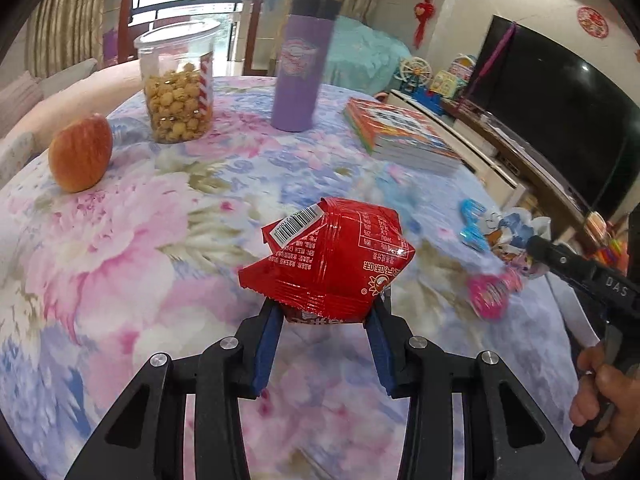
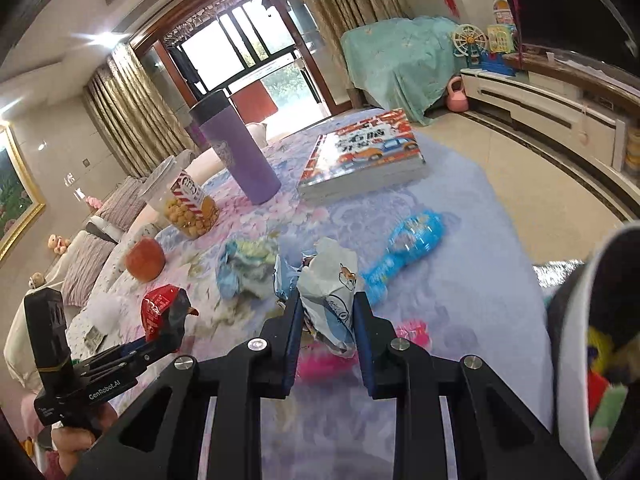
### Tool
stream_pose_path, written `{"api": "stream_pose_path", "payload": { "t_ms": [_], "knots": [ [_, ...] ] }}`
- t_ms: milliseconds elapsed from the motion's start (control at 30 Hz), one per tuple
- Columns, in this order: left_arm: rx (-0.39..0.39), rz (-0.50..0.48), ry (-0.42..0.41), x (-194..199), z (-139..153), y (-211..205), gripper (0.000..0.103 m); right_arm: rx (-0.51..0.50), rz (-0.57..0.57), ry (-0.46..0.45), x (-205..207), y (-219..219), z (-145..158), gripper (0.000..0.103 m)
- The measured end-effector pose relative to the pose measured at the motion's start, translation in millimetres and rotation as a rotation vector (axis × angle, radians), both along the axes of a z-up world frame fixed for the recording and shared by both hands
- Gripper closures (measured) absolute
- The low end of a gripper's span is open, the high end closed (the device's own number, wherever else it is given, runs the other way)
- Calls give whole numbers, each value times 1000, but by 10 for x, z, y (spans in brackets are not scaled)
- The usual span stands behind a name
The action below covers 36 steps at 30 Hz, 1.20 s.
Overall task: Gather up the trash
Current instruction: 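Grasp the red snack bag with the left gripper while the right grasps the white wrapper, then carry the red snack bag and white wrapper in both grippers over the bin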
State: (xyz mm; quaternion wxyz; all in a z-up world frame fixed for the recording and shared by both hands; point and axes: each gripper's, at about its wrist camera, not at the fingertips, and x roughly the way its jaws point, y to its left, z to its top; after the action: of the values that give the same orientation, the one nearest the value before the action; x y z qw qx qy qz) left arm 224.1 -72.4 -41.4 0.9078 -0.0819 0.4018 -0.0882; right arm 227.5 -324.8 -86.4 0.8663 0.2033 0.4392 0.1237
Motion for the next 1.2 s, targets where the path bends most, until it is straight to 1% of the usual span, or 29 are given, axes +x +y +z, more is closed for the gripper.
{"api": "stream_pose_path", "payload": {
  "t_ms": [200, 633, 867, 1200],
  "knots": [
    [-14, -67, -8, -220, 111, -217, 63, 0, -37, -7, -310, -170, 95, 78],
    [19, -206, -30, -478, 281, -857, 63, -5, -122, -30, -841, -616, 265, 78],
    [23, -273, -28, -502, 322, -1192, 63, -15, -179, -39, -1054, -904, 331, 78],
    [32, -336, -27, -486, 331, -1515, 63, -29, -249, -38, -1333, -1297, 357, 78]
  ]
}}
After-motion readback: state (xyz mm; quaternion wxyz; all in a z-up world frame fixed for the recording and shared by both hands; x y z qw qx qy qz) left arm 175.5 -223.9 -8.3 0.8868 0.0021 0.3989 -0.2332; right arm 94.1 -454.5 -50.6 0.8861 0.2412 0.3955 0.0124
